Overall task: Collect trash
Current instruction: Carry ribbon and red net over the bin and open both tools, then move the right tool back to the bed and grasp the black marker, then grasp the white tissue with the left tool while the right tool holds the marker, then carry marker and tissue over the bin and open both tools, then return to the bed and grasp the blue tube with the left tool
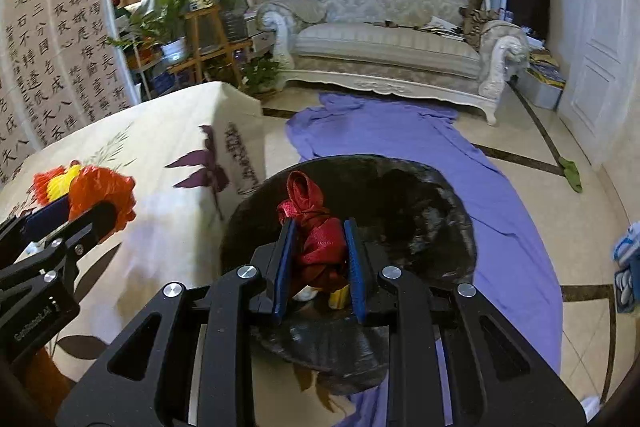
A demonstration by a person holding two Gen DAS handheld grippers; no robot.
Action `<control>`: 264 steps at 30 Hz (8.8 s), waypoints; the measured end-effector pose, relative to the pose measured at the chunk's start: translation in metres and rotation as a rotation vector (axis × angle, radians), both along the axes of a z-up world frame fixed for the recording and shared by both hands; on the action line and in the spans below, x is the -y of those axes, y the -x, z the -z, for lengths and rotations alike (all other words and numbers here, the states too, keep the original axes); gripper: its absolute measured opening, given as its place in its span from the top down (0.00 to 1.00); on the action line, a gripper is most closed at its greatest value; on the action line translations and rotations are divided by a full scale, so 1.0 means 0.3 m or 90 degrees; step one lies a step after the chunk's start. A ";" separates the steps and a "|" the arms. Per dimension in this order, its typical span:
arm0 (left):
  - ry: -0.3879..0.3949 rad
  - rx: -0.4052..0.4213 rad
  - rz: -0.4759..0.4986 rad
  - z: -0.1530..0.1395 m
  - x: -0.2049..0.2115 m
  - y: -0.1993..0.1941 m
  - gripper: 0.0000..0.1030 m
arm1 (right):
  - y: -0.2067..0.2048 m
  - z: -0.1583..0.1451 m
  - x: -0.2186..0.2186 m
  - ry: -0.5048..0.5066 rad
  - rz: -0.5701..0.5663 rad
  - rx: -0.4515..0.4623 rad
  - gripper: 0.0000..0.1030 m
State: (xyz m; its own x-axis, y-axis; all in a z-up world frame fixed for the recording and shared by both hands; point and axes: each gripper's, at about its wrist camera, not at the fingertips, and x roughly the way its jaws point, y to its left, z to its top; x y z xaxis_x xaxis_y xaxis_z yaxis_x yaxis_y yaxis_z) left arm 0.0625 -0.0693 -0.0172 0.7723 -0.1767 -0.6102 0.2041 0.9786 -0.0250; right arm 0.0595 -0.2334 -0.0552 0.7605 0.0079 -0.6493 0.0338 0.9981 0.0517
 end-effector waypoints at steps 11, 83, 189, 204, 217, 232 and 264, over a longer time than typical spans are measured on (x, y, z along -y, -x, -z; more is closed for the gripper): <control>-0.043 -0.005 0.039 0.057 0.156 -0.112 0.42 | -0.052 0.047 0.091 -0.016 0.032 0.002 0.77; -0.015 -0.070 -0.329 0.086 -0.733 0.143 0.25 | -0.042 0.045 -0.777 0.012 -0.317 -0.069 0.57; -0.004 -0.053 0.051 0.041 0.076 -0.113 0.78 | -0.014 0.042 0.012 -0.008 -0.010 -0.019 0.88; -0.025 -0.077 0.068 0.092 0.154 -0.213 0.53 | -0.091 0.092 0.107 -0.021 0.027 -0.022 0.67; -0.014 -0.062 0.022 0.053 0.066 -0.166 0.31 | -0.072 0.075 0.105 -0.020 0.039 -0.018 0.60; -0.010 -0.057 -0.105 0.026 -0.274 -0.009 0.28 | -0.065 0.048 -0.166 -0.021 -0.082 -0.021 0.53; -0.027 -0.148 -0.231 0.135 -0.685 -0.006 0.60 | -0.089 0.048 -0.543 0.014 -0.232 -0.055 0.46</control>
State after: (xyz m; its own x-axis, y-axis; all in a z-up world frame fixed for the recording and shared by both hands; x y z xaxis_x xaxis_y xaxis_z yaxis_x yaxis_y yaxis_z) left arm 0.0644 0.1362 -0.0577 0.6212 0.1094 -0.7759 -0.1592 0.9872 0.0117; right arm 0.0862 -0.0704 -0.0696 0.6532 0.2531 -0.7137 -0.3206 0.9463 0.0422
